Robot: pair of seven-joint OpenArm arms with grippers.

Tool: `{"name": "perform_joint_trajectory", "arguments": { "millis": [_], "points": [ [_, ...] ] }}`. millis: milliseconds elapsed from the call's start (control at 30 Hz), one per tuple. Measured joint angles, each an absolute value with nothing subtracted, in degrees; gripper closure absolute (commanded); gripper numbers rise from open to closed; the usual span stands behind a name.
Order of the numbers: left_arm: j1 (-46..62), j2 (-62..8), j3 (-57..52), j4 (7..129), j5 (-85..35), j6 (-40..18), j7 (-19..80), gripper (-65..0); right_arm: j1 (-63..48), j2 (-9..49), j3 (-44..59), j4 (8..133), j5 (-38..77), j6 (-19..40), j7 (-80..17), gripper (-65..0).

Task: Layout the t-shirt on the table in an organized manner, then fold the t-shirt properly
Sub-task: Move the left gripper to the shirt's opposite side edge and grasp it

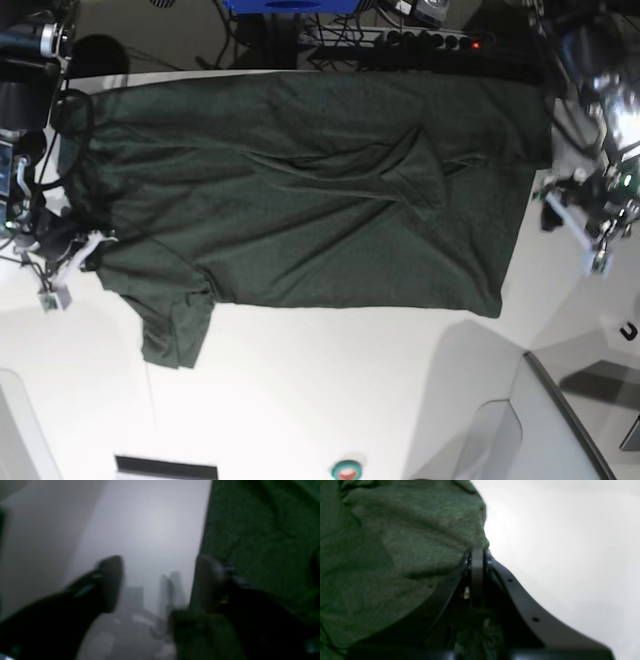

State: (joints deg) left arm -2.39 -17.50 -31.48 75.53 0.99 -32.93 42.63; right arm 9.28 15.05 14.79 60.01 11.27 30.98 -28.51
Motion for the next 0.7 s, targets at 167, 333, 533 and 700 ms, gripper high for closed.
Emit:
{"name": "perform_joint_trajectory", "arguments": {
  "millis": [167, 333, 533, 700],
  "points": [
    [-15.31, -17.69, -31.05, 57.39, 4.27, -32.84, 42.04, -52.7, 7.79, 15.2, 14.76, 63.2, 11.42, 31.0, -28.62, -0.8],
    [-21.39, -17.52, -30.65, 48.1, 4.23, -32.62, 42.3, -52.7, 7.09, 15.22, 14.76, 64.62, 11.44, 31.03, -28.6, -0.8],
    [-27.16, -17.54, -30.55, 37.3, 4.16, -32.62, 37.43, -52.3, 6.79, 15.2, 14.79, 64.93, 11.46, 31.05, -28.58, -0.8],
    [-27.51, -18.06, -30.76, 29.02, 3.51, -32.38, 28.47, -45.3, 6.76, 15.25, 14.76, 64.93, 11.53, 31.03, -28.58, -0.8]
  ]
}}
